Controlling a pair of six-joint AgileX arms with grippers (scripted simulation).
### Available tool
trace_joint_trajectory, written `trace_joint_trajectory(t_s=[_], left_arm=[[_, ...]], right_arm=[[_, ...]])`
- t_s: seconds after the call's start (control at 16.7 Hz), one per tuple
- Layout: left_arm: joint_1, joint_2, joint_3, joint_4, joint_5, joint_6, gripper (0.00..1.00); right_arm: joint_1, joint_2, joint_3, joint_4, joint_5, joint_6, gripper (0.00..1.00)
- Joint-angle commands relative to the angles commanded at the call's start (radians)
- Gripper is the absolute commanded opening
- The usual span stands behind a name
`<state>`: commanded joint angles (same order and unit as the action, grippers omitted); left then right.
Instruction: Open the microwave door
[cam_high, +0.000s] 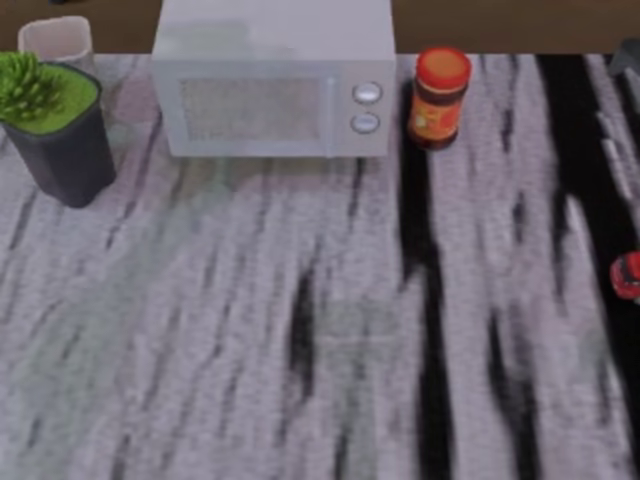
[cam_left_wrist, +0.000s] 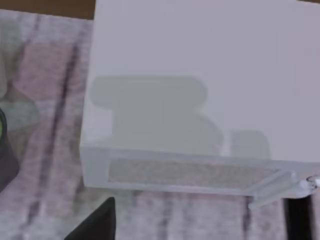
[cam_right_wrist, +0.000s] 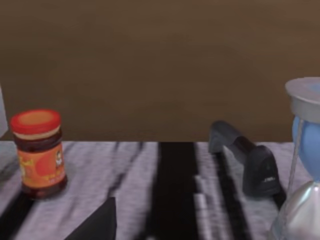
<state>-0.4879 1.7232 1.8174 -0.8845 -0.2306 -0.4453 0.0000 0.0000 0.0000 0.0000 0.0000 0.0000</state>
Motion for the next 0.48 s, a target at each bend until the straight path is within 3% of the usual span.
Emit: trace_joint_trajectory(t_s=[0.48], left_arm=[[-0.145, 0.528, 0.502, -0.288, -0.073, -0.128, 1.0]], right_arm=[[0.0, 0.0, 0.0, 0.0, 0.0, 0.0, 1.0]])
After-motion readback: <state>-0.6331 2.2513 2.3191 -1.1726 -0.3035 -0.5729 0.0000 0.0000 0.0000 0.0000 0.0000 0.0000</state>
